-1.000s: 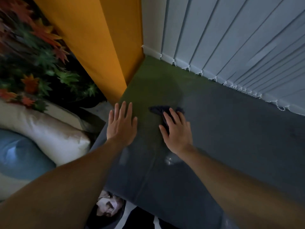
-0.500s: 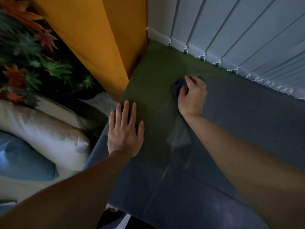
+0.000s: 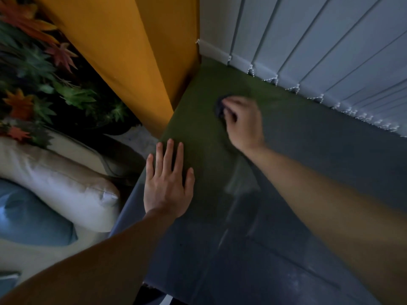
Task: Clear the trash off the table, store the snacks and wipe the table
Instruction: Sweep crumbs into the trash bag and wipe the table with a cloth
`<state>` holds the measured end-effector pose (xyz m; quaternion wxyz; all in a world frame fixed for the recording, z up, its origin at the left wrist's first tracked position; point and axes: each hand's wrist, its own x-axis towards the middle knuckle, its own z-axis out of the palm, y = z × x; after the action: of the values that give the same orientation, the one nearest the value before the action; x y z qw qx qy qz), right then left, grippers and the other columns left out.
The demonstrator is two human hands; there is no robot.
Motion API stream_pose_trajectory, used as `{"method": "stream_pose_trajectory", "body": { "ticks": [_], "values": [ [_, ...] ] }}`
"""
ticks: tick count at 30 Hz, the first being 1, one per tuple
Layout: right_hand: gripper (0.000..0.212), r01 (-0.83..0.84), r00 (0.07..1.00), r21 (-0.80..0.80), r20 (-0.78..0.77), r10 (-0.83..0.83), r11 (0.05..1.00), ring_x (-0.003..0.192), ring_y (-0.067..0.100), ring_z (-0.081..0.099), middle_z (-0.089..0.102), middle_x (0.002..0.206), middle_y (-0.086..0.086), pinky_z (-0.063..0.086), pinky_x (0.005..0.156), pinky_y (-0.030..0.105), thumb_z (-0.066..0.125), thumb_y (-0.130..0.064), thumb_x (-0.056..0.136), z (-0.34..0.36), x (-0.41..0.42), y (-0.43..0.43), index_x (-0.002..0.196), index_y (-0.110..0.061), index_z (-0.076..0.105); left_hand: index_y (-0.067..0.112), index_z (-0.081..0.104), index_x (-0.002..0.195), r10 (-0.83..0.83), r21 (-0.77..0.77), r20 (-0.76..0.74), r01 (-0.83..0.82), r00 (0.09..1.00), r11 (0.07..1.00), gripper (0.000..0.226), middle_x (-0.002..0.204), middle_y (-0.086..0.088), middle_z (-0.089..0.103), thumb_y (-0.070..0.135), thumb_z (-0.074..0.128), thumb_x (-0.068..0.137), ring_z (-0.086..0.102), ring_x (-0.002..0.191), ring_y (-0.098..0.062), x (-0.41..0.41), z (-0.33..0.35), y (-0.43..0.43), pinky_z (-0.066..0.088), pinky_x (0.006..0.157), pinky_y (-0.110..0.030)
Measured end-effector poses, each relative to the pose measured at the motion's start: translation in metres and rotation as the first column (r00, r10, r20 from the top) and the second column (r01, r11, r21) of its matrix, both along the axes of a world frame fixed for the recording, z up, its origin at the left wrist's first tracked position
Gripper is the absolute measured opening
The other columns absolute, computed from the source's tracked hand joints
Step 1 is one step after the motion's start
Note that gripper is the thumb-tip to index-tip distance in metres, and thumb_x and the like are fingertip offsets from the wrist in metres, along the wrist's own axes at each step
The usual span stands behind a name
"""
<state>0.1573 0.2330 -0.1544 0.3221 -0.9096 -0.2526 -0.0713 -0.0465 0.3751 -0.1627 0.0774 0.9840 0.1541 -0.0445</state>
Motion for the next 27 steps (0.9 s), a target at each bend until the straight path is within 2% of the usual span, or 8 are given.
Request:
{"method": "stream_pose_trajectory", "body": {
  "ticks": [3,8,11,14,20,23,25,27],
  "values": [
    [0.028,-0.226,0.972,-0.104,0.042,0.231,0.969,0.109,0.024,0.058,0.068,0.118,0.001,0.046,0.098,0.032,0.062,-0.010,0.091,-0.003,-0.007,-0.010,0.117,-0.013,0.073,0.017,0.014,0.160,0.000,-0.011,-0.011,0.000,1.000,1.000,0.067,0.168,-0.008,0.010,0.050,0.023,0.103,0.001,0.155,-0.029,-0.001,0.000,0.001,0.007,0.125,-0.049],
    [0.029,0.357,0.931,-0.134,-0.025,-0.363,0.924,0.105,0.029,0.053,0.067,0.120,-0.003,0.043,0.090,0.036,0.053,-0.026,0.096,0.005,0.018,-0.005,0.120,-0.026,0.069,0.012,0.010,0.160,0.007,-0.034,-0.013,-0.007,1.000,0.999,0.076,0.168,-0.007,0.005,0.058,0.023,0.100,-0.004,0.155,-0.026,0.000,0.002,0.000,0.003,0.126,-0.046],
    [0.030,0.083,0.996,-0.137,-0.010,-0.085,0.987,0.102,0.028,0.054,0.066,0.121,-0.007,0.044,0.087,0.037,0.053,-0.031,0.094,0.002,-0.025,0.014,0.118,-0.026,0.070,0.008,0.004,0.160,0.013,-0.055,-0.018,-0.014,1.000,0.998,0.088,0.169,-0.007,0.001,0.066,0.025,0.096,-0.007,0.155,-0.023,-0.003,0.002,0.002,0.003,0.126,-0.044],
    [0.031,-0.283,0.955,-0.219,0.026,0.296,0.934,0.103,0.027,0.052,0.066,0.123,-0.005,0.047,0.088,0.040,0.057,-0.023,0.095,0.000,-0.047,0.005,0.124,-0.021,0.069,0.006,0.002,0.159,0.028,-0.091,-0.018,-0.030,0.999,0.995,0.099,0.168,-0.009,-0.002,0.073,0.030,0.092,-0.007,0.155,-0.022,-0.008,0.005,0.003,0.000,0.126,-0.040],
    [0.030,0.105,0.992,-0.172,-0.051,-0.115,0.979,0.103,0.032,0.052,0.060,0.123,0.003,0.046,0.087,0.043,0.054,-0.027,0.096,0.004,-0.052,0.016,0.122,-0.024,0.068,0.012,0.007,0.160,0.097,-0.077,-0.048,-0.101,0.994,0.992,0.098,0.169,-0.005,0.000,0.078,0.029,0.091,-0.006,0.155,-0.021,-0.050,0.010,0.011,0.003,0.126,-0.044],
    [0.033,-0.185,0.982,-0.153,-0.052,0.179,0.971,0.100,0.028,0.053,0.060,0.119,0.004,0.047,0.087,0.038,0.058,-0.022,0.092,0.003,-0.102,0.032,0.124,-0.018,0.067,0.018,0.004,0.161,0.109,-0.067,-0.061,-0.113,0.992,0.991,0.088,0.168,-0.001,-0.003,0.073,0.025,0.095,-0.009,0.155,-0.020,-0.085,0.010,0.016,0.003,0.126,-0.046],
    [0.037,-0.427,0.903,-0.183,-0.031,0.429,0.885,0.100,0.026,0.052,0.060,0.119,0.002,0.047,0.085,0.038,0.060,-0.018,0.090,0.001,-0.123,0.030,0.126,-0.018,0.067,0.022,0.000,0.161,0.106,-0.065,-0.079,-0.112,0.991,0.992,0.081,0.168,0.001,-0.006,0.069,0.022,0.099,-0.012,0.154,-0.020,-0.105,0.007,0.022,0.004,0.126,-0.047],
    [0.036,-0.376,0.923,-0.204,0.006,0.385,0.904,0.098,0.027,0.052,0.059,0.118,0.002,0.048,0.084,0.041,0.061,-0.017,0.089,0.000,-0.115,0.030,0.124,-0.020,0.068,0.025,-0.001,0.161,0.108,-0.056,-0.082,-0.112,0.991,0.992,0.075,0.168,0.003,-0.007,0.065,0.019,0.100,-0.014,0.154,-0.020,-0.119,0.004,0.026,0.003,0.126,-0.047]
  ]
}}
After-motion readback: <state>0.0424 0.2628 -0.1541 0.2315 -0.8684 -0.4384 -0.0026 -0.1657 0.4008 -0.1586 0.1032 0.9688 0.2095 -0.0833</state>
